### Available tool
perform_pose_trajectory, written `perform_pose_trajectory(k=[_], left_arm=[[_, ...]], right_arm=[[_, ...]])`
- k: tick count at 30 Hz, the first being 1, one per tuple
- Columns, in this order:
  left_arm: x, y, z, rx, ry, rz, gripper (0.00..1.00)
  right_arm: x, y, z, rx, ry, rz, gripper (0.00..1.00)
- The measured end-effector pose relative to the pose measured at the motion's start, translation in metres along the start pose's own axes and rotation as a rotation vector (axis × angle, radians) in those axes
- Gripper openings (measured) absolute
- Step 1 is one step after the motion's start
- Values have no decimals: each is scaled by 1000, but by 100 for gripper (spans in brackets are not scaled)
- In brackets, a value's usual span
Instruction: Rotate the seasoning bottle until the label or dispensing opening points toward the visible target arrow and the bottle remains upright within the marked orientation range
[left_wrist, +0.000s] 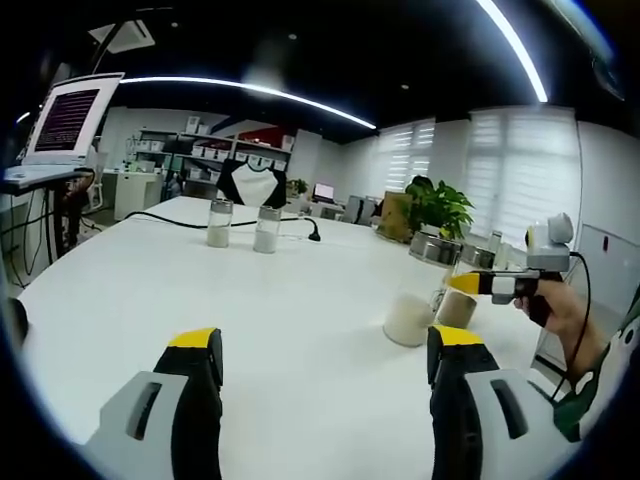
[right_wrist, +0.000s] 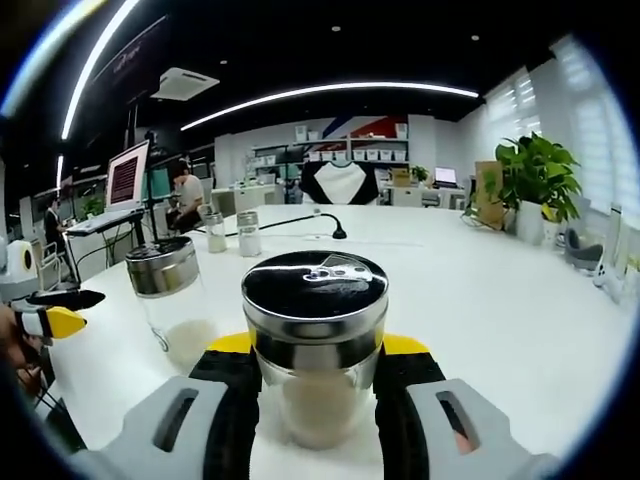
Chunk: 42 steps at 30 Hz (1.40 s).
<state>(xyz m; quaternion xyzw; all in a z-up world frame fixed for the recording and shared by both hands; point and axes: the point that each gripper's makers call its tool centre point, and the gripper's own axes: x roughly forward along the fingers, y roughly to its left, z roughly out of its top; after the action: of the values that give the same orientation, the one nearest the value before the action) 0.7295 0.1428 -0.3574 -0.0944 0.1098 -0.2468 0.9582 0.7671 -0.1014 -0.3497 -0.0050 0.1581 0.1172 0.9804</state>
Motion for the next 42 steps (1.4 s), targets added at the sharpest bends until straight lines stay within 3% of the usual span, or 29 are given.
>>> perform_pose_trajectory(k=[8, 25, 29, 38, 42], left_arm=[[-1, 2, 1, 0, -1, 5, 89], [-2, 0, 0, 17, 16, 1, 89], [-2, -1, 2, 23, 14, -1, 89], [-3, -1, 3, 41, 23, 4, 89], [-2, -2, 2, 59, 38, 9, 89]], right_arm=[[0, -4, -1, 13, 18, -35, 43], [3, -9, 0, 38, 34, -20, 43], [0, -12, 4, 32, 28, -14, 49], [-7, -6, 8, -49, 52, 95, 56], [-7, 2, 8, -41, 58, 190, 56]])
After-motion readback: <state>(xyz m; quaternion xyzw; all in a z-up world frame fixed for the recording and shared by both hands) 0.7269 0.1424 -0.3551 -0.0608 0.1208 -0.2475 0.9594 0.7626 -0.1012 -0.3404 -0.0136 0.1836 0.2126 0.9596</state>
